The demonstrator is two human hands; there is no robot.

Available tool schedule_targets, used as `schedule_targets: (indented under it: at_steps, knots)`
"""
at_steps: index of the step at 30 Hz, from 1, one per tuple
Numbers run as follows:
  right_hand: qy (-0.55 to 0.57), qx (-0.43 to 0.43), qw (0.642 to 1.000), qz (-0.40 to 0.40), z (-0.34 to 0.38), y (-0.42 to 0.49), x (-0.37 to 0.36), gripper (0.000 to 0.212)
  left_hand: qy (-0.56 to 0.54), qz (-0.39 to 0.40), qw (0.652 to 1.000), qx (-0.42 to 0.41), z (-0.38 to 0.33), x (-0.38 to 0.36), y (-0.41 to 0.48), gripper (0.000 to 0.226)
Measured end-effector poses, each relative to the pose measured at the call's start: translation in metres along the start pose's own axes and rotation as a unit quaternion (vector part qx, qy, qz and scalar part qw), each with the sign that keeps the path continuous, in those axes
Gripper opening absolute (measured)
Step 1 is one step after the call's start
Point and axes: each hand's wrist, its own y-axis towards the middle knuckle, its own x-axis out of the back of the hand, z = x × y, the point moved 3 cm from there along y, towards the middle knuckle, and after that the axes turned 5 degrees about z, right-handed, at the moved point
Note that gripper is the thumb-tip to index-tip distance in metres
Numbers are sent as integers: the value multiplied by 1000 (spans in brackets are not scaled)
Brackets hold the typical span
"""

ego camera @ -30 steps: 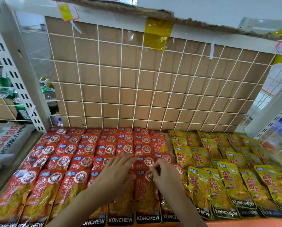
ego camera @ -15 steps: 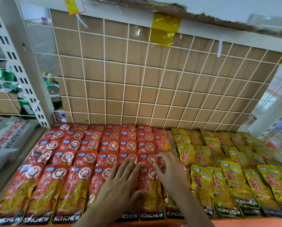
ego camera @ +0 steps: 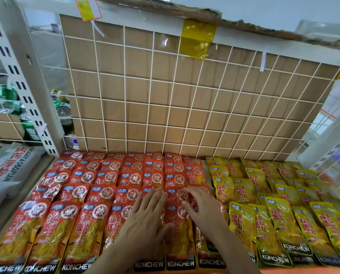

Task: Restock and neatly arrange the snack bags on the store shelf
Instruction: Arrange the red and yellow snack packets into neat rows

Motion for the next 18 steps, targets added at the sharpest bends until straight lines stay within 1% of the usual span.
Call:
schedule_targets:
  at_steps: [3,4,5,6,7,8,9,15,18]
  knots:
    - [-7,4,1000,1,-1,0,-2,45,-23,14,999,19,1,-1,11,66]
    - [-3,5,1000,-1,-1,0,-2,45,-27,6,999,31,1,2,14,68]
    - [5,7,1000,-7,-1,1,-1,45,-24,2,999,40,2,5,18,73]
    - [14,8,1000,-16,-1,2,0,46,-24,-4,999,36,2,8,22,84]
    - [20,11,999,-25,-1,5,2,48,-31,-30,999,15,1,9,27,97]
    - [23,15,999,-30,0,9,4,49,-57,-16,998,14,0,12,31,107]
    - [23,20,999,-29,0,14,5,51,-74,-1,997,18,0,14,34,112]
    - [-1,26,998,52,3,46,-1,64,-52,2,998,32,-1,12,48,97]
    - [-6,25,998,53,2,49,-4,65,-53,12,998,38,-1,10,50,96]
